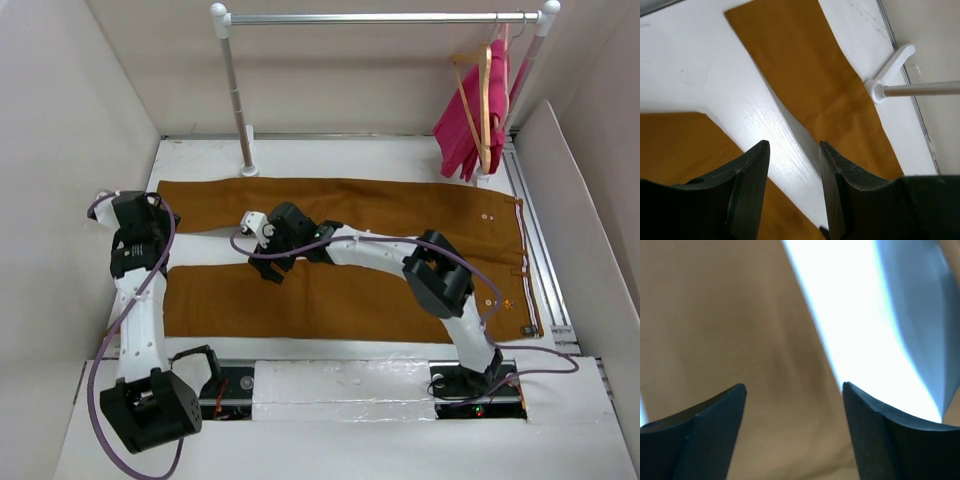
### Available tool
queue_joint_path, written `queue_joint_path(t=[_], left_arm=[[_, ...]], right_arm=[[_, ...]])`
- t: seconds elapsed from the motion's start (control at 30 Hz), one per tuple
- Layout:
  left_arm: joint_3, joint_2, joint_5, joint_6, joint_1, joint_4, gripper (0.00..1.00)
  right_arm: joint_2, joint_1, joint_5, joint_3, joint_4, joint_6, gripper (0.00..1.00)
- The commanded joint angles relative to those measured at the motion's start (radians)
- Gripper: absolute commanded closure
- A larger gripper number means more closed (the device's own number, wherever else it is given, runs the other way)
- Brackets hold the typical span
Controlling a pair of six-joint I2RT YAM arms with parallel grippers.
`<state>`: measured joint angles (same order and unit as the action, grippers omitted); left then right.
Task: Place the trousers on the hanger
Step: Flatten out the trousers at the center of the board.
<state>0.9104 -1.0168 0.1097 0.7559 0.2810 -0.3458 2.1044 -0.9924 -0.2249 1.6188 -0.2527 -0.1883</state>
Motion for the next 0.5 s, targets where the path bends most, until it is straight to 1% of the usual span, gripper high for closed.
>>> queue_joint_path(t=[0.0, 0.07, 0.1, 0.17, 0.2, 0.23, 0.27, 0.3, 0.33, 0.37, 0.47], left_arm=[[0.002, 0.061, 0.001, -0.033, -0.009, -0.064, 0.60], [-0.022, 0.079, -0.010, -0.033, -0.009, -0.058, 0.60], [-0.030, 0.084, -0.016, -0.032, -0.009, -0.055, 0.60], [-0.048, 0.089, -0.019, -0.035, -0.009, -0.058, 0.60], [-0.059, 0.096, -0.016, -0.039, -0.009, -0.055, 0.60], [-0.067, 0.101, -0.018, -0.044, -0.009, -0.048, 0.60], [-0.071, 0.104, -0.022, -0.046, -0.009, -0.045, 0.60], [-0.079, 0.104, -0.025, -0.047, -0.009, -0.047, 0.60], [-0.079, 0.101, -0.030, -0.052, -0.009, -0.047, 0.60], [-0.080, 0.100, -0.048, -0.053, -0.009, -0.050, 0.60], [-0.071, 0.096, -0.082, -0.069, -0.009, -0.058, 0.60]], right_arm=[[0.069, 0.026, -0.044, 0.093, -0.034, -0.014, 0.19], [0.111, 0.040, -0.094, 0.108, -0.037, 0.000, 0.21], [0.120, 0.052, -0.112, 0.118, -0.042, 0.003, 0.24], [0.137, 0.052, -0.142, 0.121, -0.065, -0.006, 0.27], [0.140, 0.052, -0.148, 0.110, -0.065, -0.017, 0.33], [0.140, 0.052, -0.165, 0.105, -0.066, -0.019, 0.46], [0.140, 0.052, -0.177, 0.102, -0.066, -0.020, 0.63], [0.134, 0.052, -0.189, 0.101, -0.068, -0.029, 0.88], [0.123, 0.072, -0.188, 0.093, -0.051, -0.030, 0.98], [0.093, 0.084, -0.188, 0.084, -0.034, -0.025, 1.00], [0.031, 0.164, -0.195, 0.069, 0.016, 0.000, 1.00]])
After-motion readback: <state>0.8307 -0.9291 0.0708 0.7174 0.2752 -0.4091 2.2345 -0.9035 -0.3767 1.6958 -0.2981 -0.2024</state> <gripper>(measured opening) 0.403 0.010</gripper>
